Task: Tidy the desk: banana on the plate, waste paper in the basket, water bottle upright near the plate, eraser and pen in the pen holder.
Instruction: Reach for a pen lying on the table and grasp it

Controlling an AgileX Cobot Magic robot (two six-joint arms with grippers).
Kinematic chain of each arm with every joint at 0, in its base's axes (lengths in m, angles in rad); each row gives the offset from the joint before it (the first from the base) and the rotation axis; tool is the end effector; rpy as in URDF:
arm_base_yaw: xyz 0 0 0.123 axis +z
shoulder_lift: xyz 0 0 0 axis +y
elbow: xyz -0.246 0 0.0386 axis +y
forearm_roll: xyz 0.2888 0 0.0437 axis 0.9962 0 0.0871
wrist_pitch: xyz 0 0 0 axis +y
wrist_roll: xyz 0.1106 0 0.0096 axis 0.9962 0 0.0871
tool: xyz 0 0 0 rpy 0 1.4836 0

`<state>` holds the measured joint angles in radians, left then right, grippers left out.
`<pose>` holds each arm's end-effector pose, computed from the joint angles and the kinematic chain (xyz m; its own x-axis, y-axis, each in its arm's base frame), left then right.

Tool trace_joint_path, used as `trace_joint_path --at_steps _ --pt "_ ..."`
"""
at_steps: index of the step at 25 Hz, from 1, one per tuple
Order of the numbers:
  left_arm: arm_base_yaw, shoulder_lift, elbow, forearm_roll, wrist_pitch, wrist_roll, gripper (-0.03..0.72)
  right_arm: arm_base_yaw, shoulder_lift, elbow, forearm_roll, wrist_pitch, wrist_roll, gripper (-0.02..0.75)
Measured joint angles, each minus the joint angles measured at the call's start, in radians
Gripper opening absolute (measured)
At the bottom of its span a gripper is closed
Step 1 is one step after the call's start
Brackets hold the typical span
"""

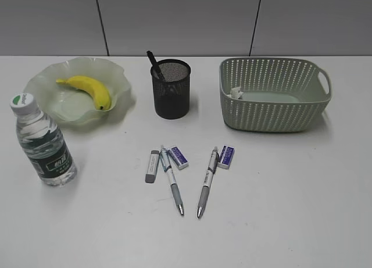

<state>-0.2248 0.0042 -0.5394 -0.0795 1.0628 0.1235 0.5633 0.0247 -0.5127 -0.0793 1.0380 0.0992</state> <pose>0.0768 -0.0255 0.3004 -0.3889 0.1756 -0.9044 0.3177 0.9470 0.0472 0.0791 0.0410 0.2923 -0.4041 -0.1858 -0.8957 -0.4581 0.8886 0.0223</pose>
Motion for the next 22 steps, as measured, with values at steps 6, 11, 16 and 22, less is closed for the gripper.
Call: trace_joint_path --at_steps 6,11,16,22 --pt "0.001 0.233 -0.047 -0.166 -0.009 0.091 0.434 0.000 -0.032 0.002 0.009 0.001 -0.012 0.371" --pt "0.001 0.555 -0.118 -0.344 -0.033 0.176 0.434 0.000 -0.032 0.002 0.011 0.001 -0.015 0.371" --pt "-0.016 0.848 -0.152 -0.524 -0.135 0.187 0.398 0.000 -0.032 0.002 0.011 0.001 -0.015 0.371" --pt "-0.225 1.092 -0.156 -0.593 -0.344 0.189 0.382 0.000 -0.032 0.002 0.011 0.001 -0.015 0.369"
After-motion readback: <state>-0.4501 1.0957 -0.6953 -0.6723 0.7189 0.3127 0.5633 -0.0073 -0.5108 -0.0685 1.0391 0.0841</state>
